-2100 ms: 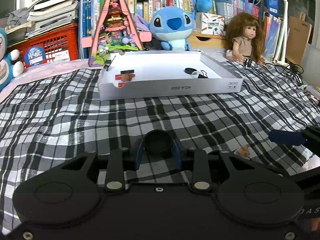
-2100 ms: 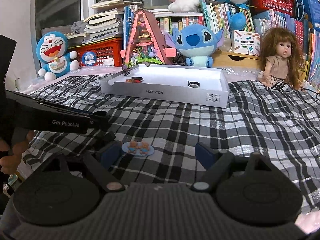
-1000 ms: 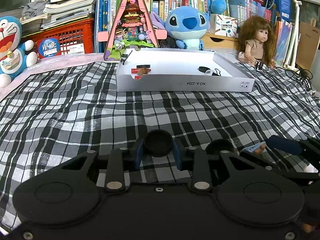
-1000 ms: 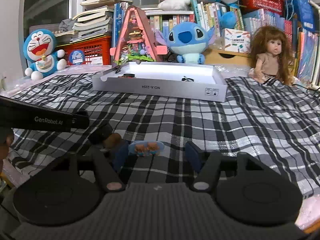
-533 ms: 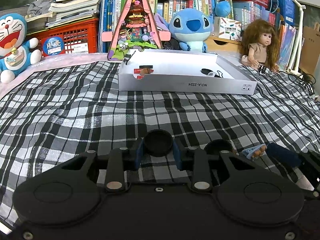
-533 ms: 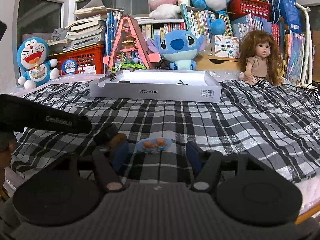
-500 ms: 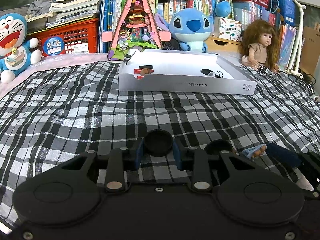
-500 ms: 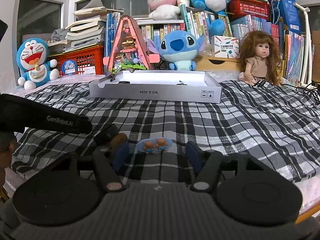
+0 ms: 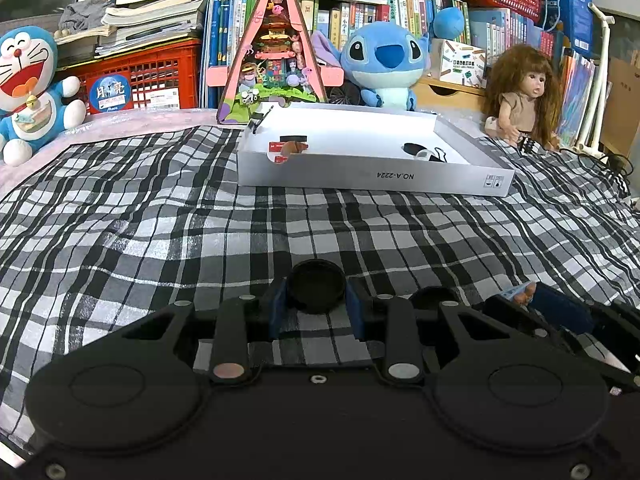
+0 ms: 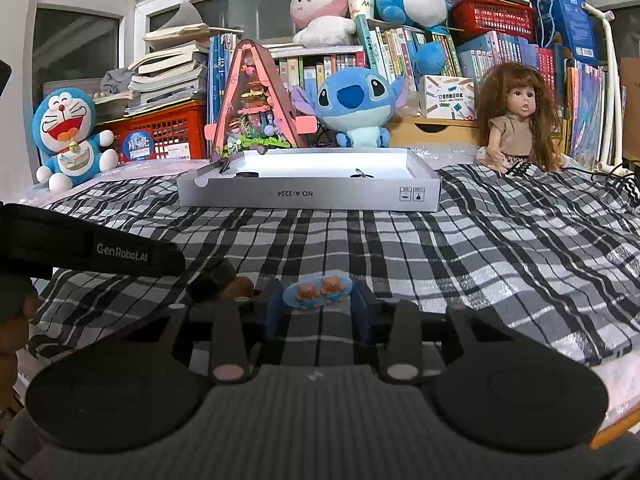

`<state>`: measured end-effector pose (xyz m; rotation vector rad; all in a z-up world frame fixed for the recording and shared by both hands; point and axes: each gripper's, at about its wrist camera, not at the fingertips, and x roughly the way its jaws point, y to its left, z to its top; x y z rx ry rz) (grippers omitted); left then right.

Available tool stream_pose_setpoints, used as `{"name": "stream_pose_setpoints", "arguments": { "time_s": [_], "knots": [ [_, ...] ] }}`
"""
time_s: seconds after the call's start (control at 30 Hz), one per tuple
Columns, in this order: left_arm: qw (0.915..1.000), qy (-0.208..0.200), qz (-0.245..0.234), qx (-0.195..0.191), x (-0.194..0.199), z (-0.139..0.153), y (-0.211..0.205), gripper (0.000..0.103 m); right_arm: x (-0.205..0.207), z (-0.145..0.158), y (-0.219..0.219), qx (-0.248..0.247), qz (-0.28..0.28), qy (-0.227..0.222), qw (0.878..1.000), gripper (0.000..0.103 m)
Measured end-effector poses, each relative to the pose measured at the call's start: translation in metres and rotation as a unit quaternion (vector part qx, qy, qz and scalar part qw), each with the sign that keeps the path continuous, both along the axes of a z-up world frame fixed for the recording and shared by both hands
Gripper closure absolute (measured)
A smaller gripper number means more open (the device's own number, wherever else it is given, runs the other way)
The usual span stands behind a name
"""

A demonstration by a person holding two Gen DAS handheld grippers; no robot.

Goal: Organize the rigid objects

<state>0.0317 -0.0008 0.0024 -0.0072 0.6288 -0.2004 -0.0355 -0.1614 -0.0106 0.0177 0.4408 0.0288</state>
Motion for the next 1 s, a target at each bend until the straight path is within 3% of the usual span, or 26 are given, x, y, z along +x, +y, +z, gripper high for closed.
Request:
{"name": "stream_pose_setpoints", "arguments": {
  "time_s": [0.53,1.0],
  "knots": [
    [0.9998,-0.019,0.0,0.005,0.033,0.03,-0.003,0.073,0.038,0.027,-0.017,0.001,0.002,-0.003,1.0,0.06],
    [0.9996,-0.017,0.007,-0.02,0.077,0.046,-0.001,0.073,0.095,0.048,-0.033,0.006,0.002,0.009,1.0,0.06]
  ]
}}
